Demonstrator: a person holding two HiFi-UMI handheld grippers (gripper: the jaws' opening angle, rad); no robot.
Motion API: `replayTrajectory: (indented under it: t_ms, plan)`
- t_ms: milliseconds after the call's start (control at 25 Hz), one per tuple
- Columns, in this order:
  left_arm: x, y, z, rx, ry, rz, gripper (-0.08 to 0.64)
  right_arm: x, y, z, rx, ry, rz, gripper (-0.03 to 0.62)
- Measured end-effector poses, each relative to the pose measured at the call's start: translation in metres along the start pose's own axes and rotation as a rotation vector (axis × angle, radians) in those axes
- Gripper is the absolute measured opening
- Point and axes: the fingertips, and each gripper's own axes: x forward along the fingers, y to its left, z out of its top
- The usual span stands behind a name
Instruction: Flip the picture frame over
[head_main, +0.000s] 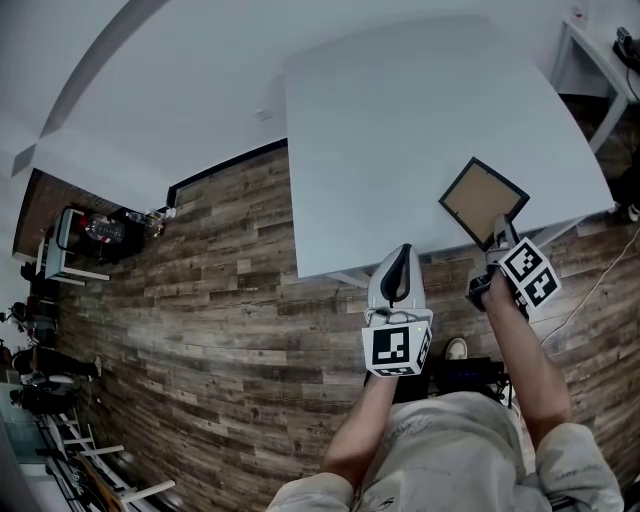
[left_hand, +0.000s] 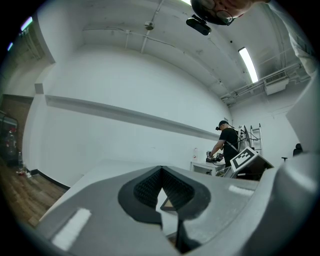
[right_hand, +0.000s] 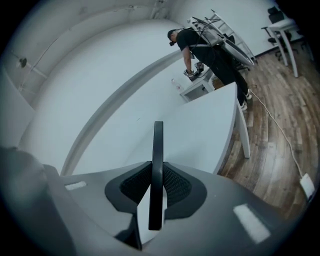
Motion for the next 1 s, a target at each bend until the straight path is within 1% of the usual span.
replayTrajectory:
  t_ms: [160,240,400,520,600,680,800,1000]
  plan:
    - [-0.001,0.000,0.000,0.001,0.005,-0.001,0.000,-0.001,-0.009,-0.006,0.065,-0.008,0.004,0.098]
    - [-0.001,-0.001,-0.001,0.001,0.008,0.001,0.000,0.001,-0.015,-0.009,0.114,-0.010,0.004,0.098]
    - [-0.001,-0.004,-0.004,0.003,0.011,-0.001,0.000,0.004,-0.033,-0.015,0.248,-0.030,0.013,0.098]
    - [-0.002,-0.007,-0.005,0.008,0.015,-0.002,0.000,0.006,-0.047,-0.025,0.360,-0.029,0.015,0.098]
    - [-0.003,-0.007,-0.004,0.011,0.018,-0.003,0.000,0.008,-0.054,-0.033,0.416,-0.024,0.008,0.098]
    - [-0.002,-0.007,-0.005,0.011,0.019,-0.002,0.000,0.011,-0.059,-0.041,0.455,-0.017,0.004,0.098]
    - [-0.002,-0.005,-0.007,0.009,0.023,0.002,0.000,0.014,-0.063,-0.051,0.485,-0.012,0.005,0.098]
    - [0.000,-0.005,-0.011,0.007,0.034,0.005,0.000,0.021,-0.065,-0.063,0.537,-0.006,0.034,0.100]
